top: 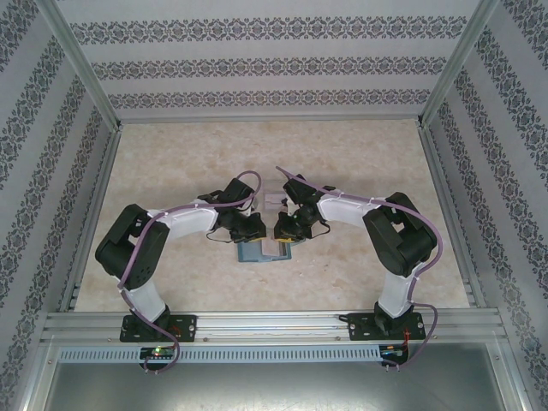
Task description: Take the credit cards out of the card holder
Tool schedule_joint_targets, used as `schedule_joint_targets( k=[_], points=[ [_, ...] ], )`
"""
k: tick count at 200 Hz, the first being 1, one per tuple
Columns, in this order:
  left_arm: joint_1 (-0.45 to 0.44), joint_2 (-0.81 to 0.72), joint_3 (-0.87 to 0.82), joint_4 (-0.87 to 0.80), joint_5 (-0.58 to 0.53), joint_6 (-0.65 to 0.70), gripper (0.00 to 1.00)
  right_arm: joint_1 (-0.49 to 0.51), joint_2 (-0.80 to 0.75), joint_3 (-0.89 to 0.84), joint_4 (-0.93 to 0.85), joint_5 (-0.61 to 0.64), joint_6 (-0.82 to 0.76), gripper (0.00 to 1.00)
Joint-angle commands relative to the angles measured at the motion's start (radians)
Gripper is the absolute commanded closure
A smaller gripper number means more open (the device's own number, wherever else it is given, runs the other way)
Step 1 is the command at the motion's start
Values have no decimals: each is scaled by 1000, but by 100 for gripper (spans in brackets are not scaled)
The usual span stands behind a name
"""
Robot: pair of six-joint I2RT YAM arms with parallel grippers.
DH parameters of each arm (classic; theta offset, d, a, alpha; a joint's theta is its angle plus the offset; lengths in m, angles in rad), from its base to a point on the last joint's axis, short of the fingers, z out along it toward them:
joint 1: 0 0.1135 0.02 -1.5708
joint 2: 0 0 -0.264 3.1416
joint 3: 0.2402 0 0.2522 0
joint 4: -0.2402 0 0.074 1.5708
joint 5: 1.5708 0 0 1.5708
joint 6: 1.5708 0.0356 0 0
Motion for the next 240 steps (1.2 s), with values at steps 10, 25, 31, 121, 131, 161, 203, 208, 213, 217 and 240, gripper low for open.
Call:
schedule_joint_targets(
  k=[10, 25, 31, 121, 131, 161, 203, 208, 213, 217, 240],
  points=[
    [25, -36, -12, -79, -38, 40, 86, -10, 2, -18, -42, 49, -10, 81],
    [26, -36, -16, -80, -38, 42, 86, -10, 3, -18, -43, 50, -12, 81],
    [26, -36, -17, -80, -35, 44, 86, -10, 3, -18, -46, 51, -14, 81],
    [27, -75, 39, -257, -146, 118, 86, -13, -5, -8, -66, 60, -23, 81],
    [28, -74, 53, -281, -155, 129, 86, -13, -5, -7, -65, 60, -22, 81],
    [24, -70, 86, -324, -169, 147, 87, -15, -5, -6, -66, 58, -23, 81],
    [13, -64, 109, -329, -167, 141, 86, -15, -3, -5, -65, 56, -25, 81],
    [9, -62, 111, -327, -165, 139, 86, -15, -2, -4, -65, 55, -25, 81],
    [7, -58, 114, -324, -160, 137, 86, -15, -2, -3, -65, 55, -26, 81],
    [4, -57, 116, -322, -156, 136, 86, -15, -1, -2, -65, 56, -25, 81],
    [-8, -42, 128, -312, -142, 125, 83, -15, -1, 1, -66, 53, -28, 81]
  ],
)
